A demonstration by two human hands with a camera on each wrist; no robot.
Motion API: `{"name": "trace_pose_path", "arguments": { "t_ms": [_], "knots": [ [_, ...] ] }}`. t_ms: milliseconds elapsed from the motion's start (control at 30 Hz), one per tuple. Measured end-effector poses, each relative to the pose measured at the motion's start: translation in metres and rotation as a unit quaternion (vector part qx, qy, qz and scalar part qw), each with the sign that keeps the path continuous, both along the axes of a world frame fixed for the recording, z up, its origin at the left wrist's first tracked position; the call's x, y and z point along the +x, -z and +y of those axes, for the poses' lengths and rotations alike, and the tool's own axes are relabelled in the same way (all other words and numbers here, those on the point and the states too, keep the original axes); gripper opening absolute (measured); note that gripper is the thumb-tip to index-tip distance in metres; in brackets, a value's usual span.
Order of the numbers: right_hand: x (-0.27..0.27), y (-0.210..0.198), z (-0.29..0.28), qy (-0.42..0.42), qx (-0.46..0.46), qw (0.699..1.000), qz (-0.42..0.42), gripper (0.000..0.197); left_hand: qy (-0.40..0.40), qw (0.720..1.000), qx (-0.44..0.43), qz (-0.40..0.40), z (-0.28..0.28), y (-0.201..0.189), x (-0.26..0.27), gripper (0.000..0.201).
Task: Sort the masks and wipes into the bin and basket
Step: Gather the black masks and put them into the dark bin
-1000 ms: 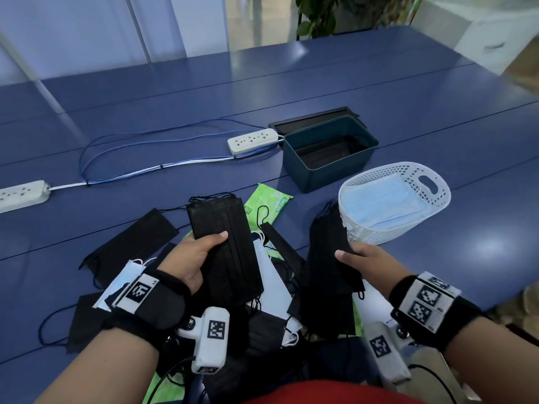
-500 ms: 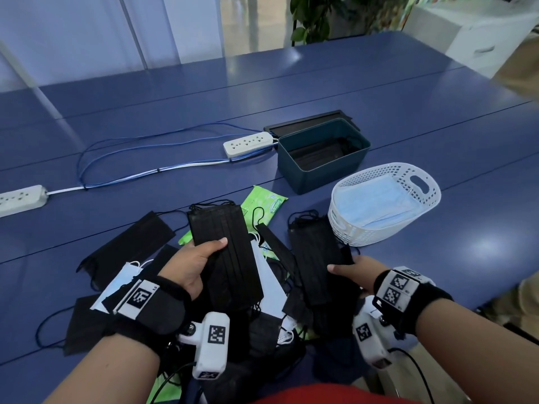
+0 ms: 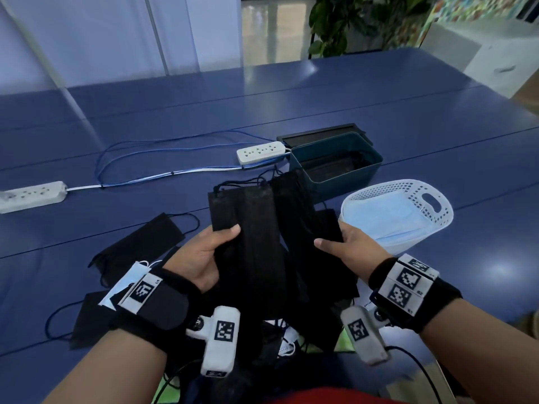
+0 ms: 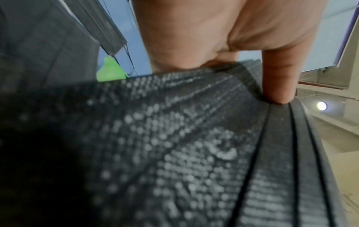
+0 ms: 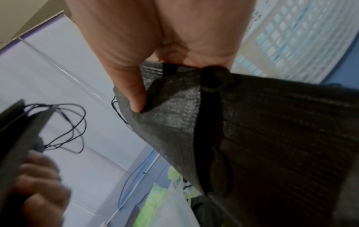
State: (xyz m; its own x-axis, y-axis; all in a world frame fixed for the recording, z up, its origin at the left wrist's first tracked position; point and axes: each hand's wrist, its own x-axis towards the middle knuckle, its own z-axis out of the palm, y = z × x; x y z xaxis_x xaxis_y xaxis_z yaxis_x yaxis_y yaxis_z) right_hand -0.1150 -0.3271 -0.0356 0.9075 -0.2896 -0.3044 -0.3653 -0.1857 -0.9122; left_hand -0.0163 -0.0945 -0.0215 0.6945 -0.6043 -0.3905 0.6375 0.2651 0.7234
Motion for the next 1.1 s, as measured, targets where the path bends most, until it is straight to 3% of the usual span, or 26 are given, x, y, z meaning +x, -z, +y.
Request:
{"name": "trace_pose_path", "arguments": {
  "t_ms": [200,300,433,767,900,1000,1100],
  "knots": [
    [0.005,-0.004,0.019,-0.039,0.143,0.988,-0.044,0.024,0.002,0.999,0.033,-0.006,-0.029,0.002,-0.005,0.045],
    [0.006,-0.005,0.017,-0.047,0.137,0.989,-0.037,0.029,-0.005,1.0,0.019,0.0,-0.033,0.004,-0.005,0.04],
    [0.002,-0.004,0.01,-0.039,0.116,0.992,-0.005,0.014,-0.01,1.0,0.001,-0.02,-0.035,0.003,-0.001,0.033],
    [-0.002,0.009,0.011,-0.029,0.076,0.994,0.066,0.026,-0.08,0.995,0.048,-0.043,-0.038,0.013,0.005,0.05],
    [0.0,0.009,0.009,0.023,0.091,0.994,0.062,0.025,-0.041,0.996,0.065,-0.045,-0.026,0.017,0.007,0.034],
    [0.002,0.009,0.004,0.065,0.1,0.992,0.036,0.023,-0.01,0.999,0.026,-0.033,-0.02,0.016,0.008,0.041],
    [0.005,0.009,0.0,0.087,0.133,0.987,0.021,0.024,0.044,0.998,0.008,-0.049,-0.021,0.014,0.007,0.063]
  ]
}}
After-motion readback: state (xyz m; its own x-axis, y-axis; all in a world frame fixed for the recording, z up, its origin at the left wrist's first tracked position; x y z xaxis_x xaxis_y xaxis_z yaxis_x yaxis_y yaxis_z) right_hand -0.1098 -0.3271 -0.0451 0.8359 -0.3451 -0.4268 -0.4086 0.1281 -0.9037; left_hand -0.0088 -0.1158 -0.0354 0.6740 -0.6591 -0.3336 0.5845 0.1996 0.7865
